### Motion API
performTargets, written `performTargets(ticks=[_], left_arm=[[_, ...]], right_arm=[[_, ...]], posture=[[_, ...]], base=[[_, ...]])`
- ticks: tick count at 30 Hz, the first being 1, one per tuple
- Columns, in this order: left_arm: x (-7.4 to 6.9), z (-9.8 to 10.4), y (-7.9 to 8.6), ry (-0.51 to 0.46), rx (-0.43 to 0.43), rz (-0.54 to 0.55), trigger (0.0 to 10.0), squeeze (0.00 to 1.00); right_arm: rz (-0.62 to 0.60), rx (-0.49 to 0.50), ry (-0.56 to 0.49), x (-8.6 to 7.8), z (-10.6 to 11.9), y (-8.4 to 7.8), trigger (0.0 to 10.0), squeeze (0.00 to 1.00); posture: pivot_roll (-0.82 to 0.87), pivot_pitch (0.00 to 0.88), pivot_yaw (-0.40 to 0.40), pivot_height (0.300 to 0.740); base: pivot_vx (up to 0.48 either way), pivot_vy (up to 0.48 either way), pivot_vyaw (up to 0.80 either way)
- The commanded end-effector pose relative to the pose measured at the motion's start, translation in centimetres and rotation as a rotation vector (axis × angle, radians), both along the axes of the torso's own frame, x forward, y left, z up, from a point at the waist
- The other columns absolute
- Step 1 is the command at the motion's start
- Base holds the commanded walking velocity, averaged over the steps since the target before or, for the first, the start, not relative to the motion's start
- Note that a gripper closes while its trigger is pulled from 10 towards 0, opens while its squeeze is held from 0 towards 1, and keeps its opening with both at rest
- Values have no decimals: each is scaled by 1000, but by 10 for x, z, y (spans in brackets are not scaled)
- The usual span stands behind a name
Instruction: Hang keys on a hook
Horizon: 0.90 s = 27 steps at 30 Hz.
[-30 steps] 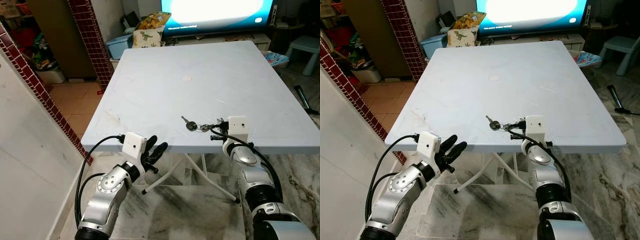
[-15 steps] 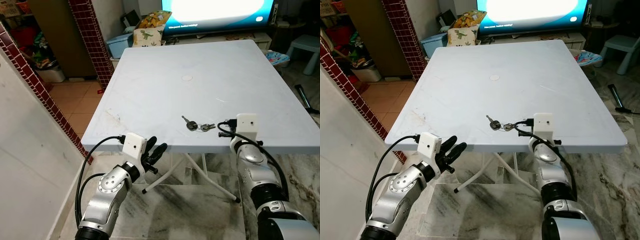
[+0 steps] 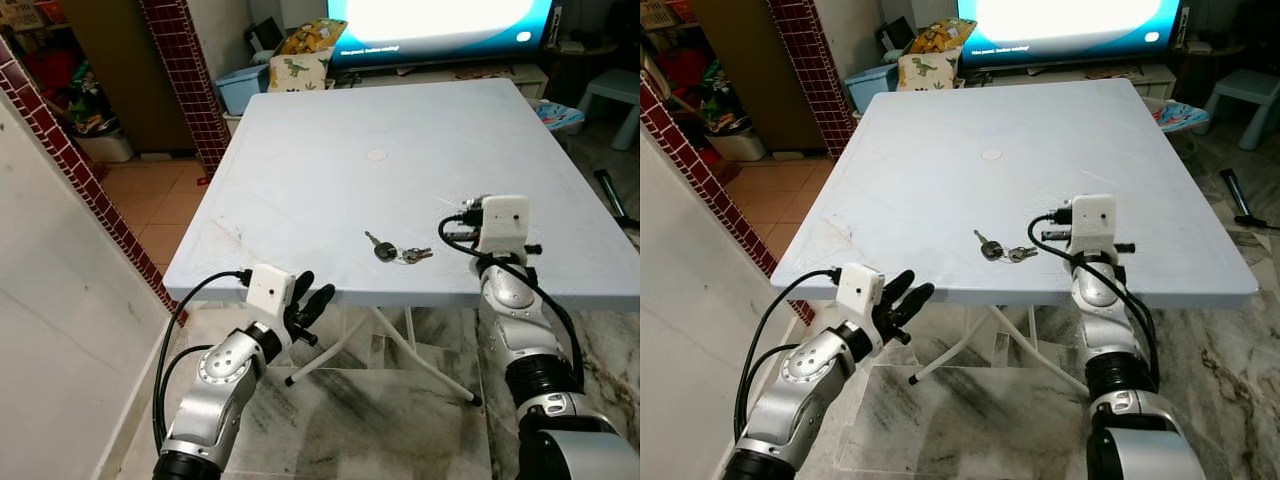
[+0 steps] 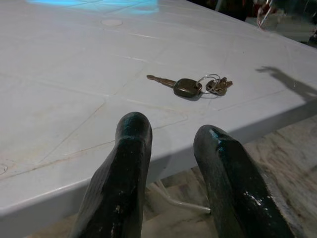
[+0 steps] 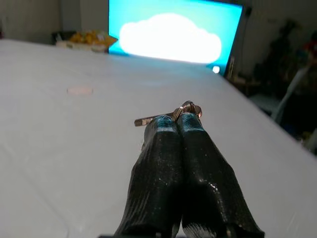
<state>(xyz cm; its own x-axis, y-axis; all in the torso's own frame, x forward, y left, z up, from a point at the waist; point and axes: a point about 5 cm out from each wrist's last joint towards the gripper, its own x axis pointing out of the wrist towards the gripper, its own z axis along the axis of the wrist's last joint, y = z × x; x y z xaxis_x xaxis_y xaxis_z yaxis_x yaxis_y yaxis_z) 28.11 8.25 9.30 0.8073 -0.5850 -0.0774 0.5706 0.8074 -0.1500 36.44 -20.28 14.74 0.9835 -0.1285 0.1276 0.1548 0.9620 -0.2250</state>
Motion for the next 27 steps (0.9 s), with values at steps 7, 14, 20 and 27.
performTargets(ticks=[7,14,20,27], left_arm=[[3,-2,4,2,18,32,10000,0],[4,-3,4,-1,19,45,10000,0],[8,-2,8,-18,31,89,10000,0],[12,-2,19,-27,52,171,10000,0]], right_arm=[[44,-12,-92,2,21,13,0,0],[56,-25,-99,-2,19,16,0,0],[76,-86,-104,-8,17,18,1176,0],[122,-159,-167,-15,30,24,10000,0]], posture=[[-101,0,124,740],[-101,0,118,740],[-101,0,116,740],[-101,0,116,740]], base=[[0,0,0],[0,0,0],[0,0,0],[0,0,0]])
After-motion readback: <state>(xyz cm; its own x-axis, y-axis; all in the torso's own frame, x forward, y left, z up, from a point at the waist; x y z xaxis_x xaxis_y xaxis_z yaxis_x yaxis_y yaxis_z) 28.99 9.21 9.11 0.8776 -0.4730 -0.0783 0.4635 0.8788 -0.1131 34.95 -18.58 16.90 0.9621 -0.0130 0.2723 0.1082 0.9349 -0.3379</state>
